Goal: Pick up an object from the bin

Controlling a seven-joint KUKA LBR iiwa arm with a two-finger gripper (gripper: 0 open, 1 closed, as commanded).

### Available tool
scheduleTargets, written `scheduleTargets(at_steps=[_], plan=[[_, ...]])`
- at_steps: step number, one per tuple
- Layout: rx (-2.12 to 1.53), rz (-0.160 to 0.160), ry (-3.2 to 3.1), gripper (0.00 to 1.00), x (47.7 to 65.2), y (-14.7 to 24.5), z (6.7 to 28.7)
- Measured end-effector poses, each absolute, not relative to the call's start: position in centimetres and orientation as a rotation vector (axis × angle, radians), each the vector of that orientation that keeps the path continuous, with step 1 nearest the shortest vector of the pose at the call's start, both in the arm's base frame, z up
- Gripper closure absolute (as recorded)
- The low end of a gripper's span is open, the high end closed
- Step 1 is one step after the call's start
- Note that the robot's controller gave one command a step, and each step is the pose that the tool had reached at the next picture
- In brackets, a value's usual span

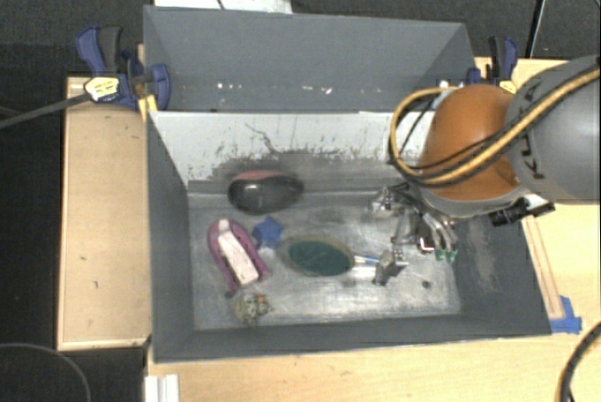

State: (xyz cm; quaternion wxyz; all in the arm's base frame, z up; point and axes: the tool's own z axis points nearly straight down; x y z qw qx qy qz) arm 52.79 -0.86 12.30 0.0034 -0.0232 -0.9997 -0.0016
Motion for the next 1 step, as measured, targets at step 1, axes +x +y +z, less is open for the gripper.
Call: scheduleTargets(at_steps=[1], plan=[[-0.071,-0.001,-3.15,0.0,52.55,0.47,7.15]])
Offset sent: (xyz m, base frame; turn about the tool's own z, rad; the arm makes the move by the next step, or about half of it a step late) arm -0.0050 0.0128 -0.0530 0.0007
